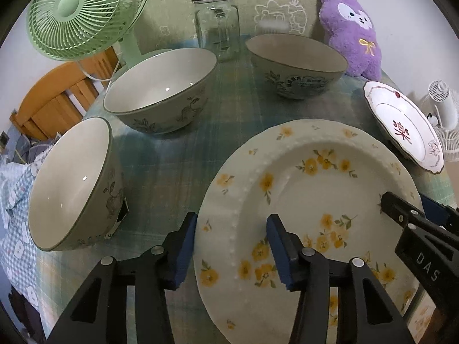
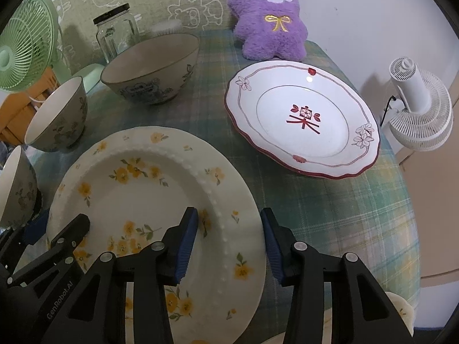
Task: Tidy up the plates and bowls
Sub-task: 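Close both tools on the dotted-rim plate's rim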
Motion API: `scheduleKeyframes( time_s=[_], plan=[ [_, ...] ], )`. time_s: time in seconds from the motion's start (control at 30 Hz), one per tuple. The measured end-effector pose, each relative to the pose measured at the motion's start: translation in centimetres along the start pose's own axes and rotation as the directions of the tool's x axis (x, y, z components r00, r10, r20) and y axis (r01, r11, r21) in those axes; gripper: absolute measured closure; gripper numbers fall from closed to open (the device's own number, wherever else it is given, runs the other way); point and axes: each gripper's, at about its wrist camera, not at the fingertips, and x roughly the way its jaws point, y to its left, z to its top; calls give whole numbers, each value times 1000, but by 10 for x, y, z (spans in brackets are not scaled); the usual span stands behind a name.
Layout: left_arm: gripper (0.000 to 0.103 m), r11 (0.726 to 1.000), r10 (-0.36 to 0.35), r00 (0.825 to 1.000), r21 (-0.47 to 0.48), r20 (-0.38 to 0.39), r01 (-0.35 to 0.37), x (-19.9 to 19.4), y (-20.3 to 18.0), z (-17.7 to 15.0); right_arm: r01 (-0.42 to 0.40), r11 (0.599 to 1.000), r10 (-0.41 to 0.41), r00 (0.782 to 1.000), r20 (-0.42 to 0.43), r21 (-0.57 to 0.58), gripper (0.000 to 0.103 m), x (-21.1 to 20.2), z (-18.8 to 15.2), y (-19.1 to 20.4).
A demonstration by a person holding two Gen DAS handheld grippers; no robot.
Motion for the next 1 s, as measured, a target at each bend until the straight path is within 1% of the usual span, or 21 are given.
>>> scheduleKeyframes(
  time_s=[0.13, 0.23, 0.37, 0.53, 0.77, 1.0],
  plan=[
    [54, 1000, -3, 1000, -21, -12, 3, 0, 2, 3, 2, 1000, -2, 1000, -11, -6, 55, 0, 1, 1],
    [54, 999, -29, 999, -33, -21, 28, -1, 5, 5, 11, 1000, -11, 1000, -23, 5, 54, 0, 2, 2],
    [54, 1000, -17, 999, -7, -31, 16, -2, 4, -1, 19, 1000, -19, 999, -33, -11, 54, -4, -2, 5],
    [54, 1000, -20, 999, -13, -46, 19, -6, 6, -4, 18, 1000, -18, 999, -48, -6, 54, -8, -5, 5],
    [54, 1000, -24, 999, -14, -35, 24, -19, 6, -6, 23, 1000, -23, 998, -53, 4, 54, -18, -8, 5],
    [54, 999, -35, 999, -8, -28, 35, -34, 6, -7, 30, 1000, -30, 999, -39, 5, 54, -35, -9, 4]
  ],
)
